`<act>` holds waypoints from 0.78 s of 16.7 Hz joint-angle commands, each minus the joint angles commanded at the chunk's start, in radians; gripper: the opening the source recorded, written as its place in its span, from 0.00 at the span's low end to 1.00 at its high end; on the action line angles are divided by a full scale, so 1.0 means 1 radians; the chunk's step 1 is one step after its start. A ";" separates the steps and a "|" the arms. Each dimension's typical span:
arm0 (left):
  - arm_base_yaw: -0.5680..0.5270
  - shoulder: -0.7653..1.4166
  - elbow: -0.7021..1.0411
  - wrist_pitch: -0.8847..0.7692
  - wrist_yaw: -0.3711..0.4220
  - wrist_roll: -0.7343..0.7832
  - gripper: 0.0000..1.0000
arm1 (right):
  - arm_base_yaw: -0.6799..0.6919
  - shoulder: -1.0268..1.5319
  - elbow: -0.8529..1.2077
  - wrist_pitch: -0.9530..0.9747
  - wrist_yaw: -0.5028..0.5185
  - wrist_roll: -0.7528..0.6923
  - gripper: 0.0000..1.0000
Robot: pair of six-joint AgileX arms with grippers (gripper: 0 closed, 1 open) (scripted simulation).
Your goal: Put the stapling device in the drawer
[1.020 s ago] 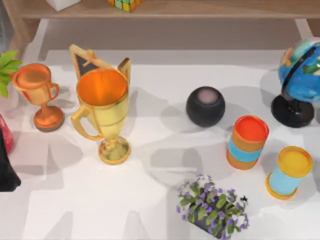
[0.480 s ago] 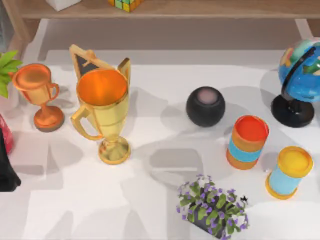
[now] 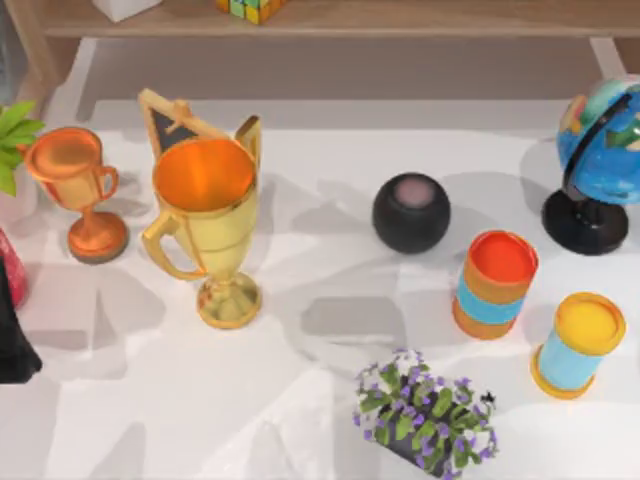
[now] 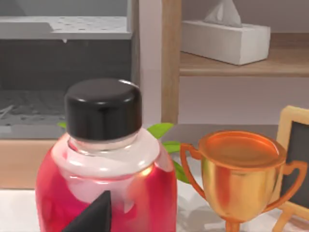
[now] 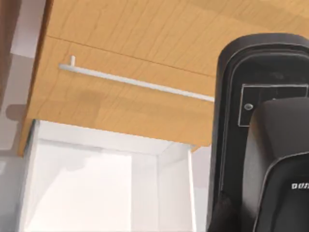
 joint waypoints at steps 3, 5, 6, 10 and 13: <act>0.000 0.000 0.000 0.000 0.000 0.000 1.00 | -0.048 0.179 0.278 -0.058 -0.002 0.016 0.00; 0.000 0.000 0.000 0.000 0.000 0.000 1.00 | -0.070 0.284 0.423 -0.103 -0.006 0.030 0.00; 0.000 0.000 0.000 0.000 0.000 0.000 1.00 | -0.080 0.330 0.485 -0.135 -0.009 0.037 0.00; 0.000 0.000 0.000 0.000 0.000 0.000 1.00 | -0.118 0.591 0.649 -0.307 -0.026 0.064 0.00; 0.000 0.000 0.000 0.000 0.000 0.000 1.00 | -0.124 0.836 0.696 -0.444 -0.047 0.078 0.00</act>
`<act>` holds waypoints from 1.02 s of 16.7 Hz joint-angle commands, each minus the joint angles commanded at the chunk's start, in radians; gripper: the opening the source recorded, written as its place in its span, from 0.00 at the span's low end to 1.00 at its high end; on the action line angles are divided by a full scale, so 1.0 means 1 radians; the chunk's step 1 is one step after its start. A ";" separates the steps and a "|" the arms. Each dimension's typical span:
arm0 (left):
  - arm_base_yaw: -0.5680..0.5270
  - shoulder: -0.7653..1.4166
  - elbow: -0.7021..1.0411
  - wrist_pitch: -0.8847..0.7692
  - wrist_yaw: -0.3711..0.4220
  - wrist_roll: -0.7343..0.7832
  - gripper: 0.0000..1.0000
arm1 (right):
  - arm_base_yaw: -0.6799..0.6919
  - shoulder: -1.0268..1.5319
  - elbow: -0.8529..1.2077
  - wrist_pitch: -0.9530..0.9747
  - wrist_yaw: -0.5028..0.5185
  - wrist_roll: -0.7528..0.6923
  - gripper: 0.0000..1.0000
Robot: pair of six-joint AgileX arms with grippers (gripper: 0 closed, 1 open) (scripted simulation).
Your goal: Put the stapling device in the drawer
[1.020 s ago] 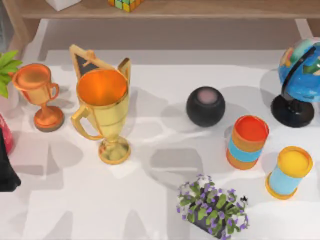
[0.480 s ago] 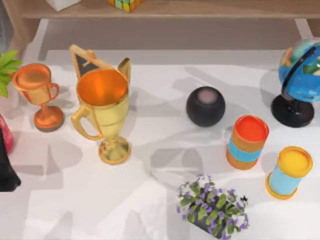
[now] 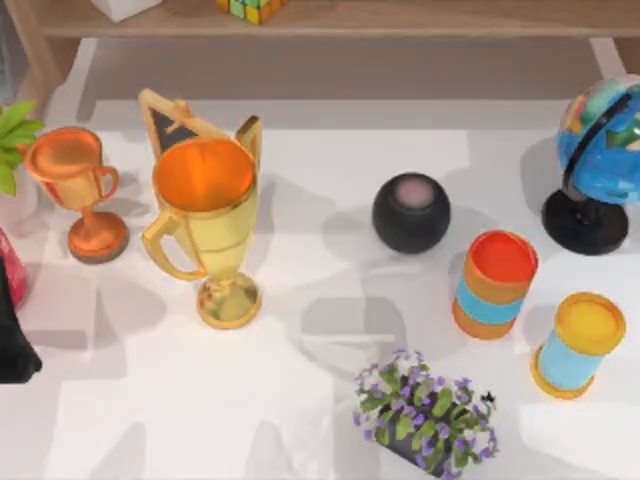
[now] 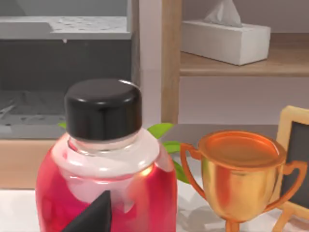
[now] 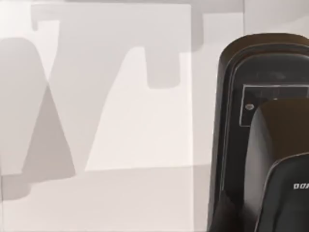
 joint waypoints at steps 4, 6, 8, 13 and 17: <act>0.000 0.000 0.000 0.000 0.000 0.000 1.00 | 0.022 0.223 0.019 -0.122 -0.015 0.024 0.00; 0.000 0.000 0.000 0.000 0.000 0.000 1.00 | 0.025 0.274 0.034 -0.149 -0.012 0.034 0.00; 0.000 0.000 0.000 0.000 0.000 0.000 1.00 | 0.024 0.285 0.038 -0.157 -0.010 0.037 0.00; 0.000 0.000 0.000 0.000 0.000 0.000 1.00 | 0.021 0.292 0.038 -0.156 -0.010 0.039 0.00; 0.000 0.000 0.000 0.000 0.000 0.000 1.00 | 0.022 0.304 0.061 -0.174 -0.010 0.088 0.00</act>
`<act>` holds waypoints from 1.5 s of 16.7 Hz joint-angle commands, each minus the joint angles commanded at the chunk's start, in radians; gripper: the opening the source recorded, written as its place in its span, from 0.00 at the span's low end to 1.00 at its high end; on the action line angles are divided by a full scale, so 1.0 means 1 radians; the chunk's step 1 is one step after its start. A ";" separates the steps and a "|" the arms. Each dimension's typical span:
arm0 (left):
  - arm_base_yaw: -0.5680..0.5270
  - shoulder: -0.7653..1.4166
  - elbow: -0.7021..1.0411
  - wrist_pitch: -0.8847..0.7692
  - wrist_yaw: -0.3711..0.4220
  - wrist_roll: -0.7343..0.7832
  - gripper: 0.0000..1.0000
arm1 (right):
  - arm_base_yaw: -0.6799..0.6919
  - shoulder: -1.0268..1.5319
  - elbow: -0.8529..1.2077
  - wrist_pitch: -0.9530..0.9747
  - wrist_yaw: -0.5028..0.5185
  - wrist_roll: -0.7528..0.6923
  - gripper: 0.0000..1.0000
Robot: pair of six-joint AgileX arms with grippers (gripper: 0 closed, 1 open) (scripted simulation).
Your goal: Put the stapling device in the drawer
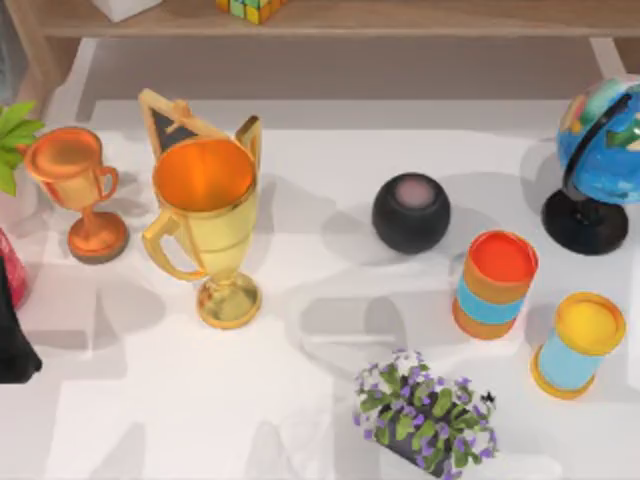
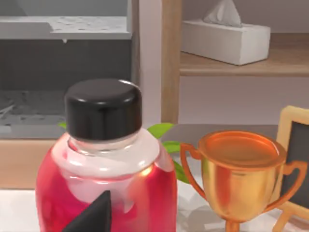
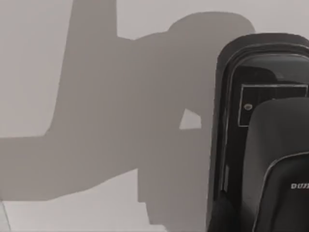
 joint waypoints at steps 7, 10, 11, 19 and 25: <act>0.000 0.000 0.000 0.000 0.000 0.000 1.00 | -0.003 -0.027 -0.064 0.043 -0.009 0.004 0.00; 0.000 0.000 0.000 0.000 0.000 0.000 1.00 | 0.002 -0.043 -0.108 0.076 -0.002 -0.048 0.00; 0.000 0.000 0.000 0.000 0.000 0.000 1.00 | 0.002 -0.045 -0.112 0.079 0.000 -0.051 0.00; 0.000 0.000 0.000 0.000 0.000 0.000 1.00 | 0.002 -0.045 -0.112 0.079 0.000 -0.051 0.38; 0.000 0.000 0.000 0.000 0.000 0.000 1.00 | 0.002 -0.045 -0.112 0.079 0.000 -0.051 0.83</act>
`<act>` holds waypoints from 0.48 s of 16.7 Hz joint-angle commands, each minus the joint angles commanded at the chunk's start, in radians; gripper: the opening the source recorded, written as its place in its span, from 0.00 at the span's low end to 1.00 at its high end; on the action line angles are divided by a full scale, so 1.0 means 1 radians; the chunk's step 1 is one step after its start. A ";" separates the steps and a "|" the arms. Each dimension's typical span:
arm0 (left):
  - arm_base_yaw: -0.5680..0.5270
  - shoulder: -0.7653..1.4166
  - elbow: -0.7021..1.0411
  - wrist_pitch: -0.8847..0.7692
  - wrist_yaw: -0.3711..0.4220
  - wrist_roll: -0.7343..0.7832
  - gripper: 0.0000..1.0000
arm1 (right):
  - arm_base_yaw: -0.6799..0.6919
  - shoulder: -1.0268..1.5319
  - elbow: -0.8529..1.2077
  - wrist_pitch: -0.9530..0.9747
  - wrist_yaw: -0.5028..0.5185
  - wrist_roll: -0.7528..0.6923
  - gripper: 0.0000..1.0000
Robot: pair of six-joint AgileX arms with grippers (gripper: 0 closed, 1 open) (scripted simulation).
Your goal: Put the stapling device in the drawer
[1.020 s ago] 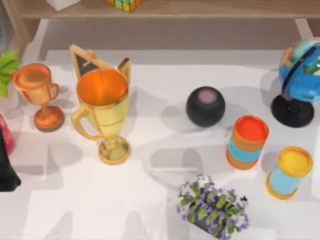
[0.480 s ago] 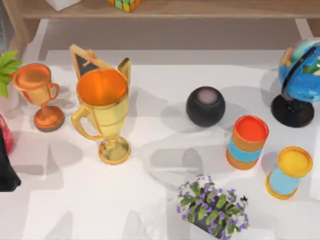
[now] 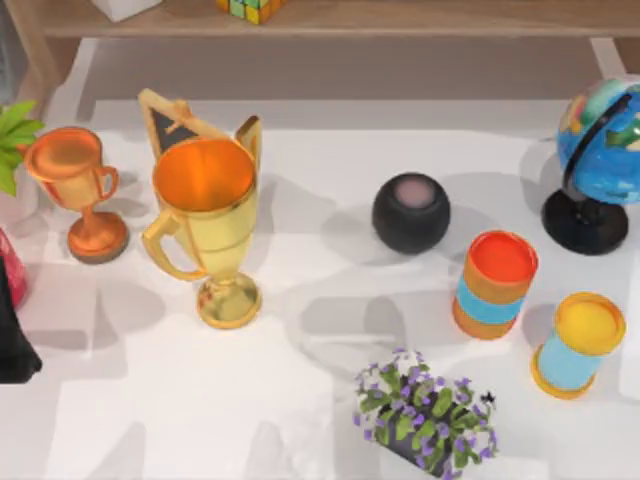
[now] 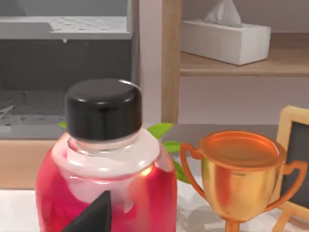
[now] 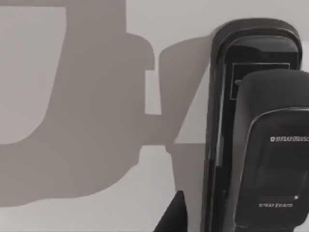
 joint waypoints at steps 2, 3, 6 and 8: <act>0.000 0.000 0.000 0.000 0.000 0.000 1.00 | 0.000 0.000 0.000 0.000 0.000 0.000 0.98; 0.000 0.000 0.000 0.000 0.000 0.000 1.00 | 0.000 0.000 0.000 0.000 0.000 0.000 1.00; 0.000 0.000 0.000 0.000 0.000 0.000 1.00 | 0.000 0.000 0.000 0.000 0.000 0.000 1.00; 0.000 0.000 0.000 0.000 0.000 0.000 1.00 | 0.000 0.000 0.000 0.000 0.000 0.000 1.00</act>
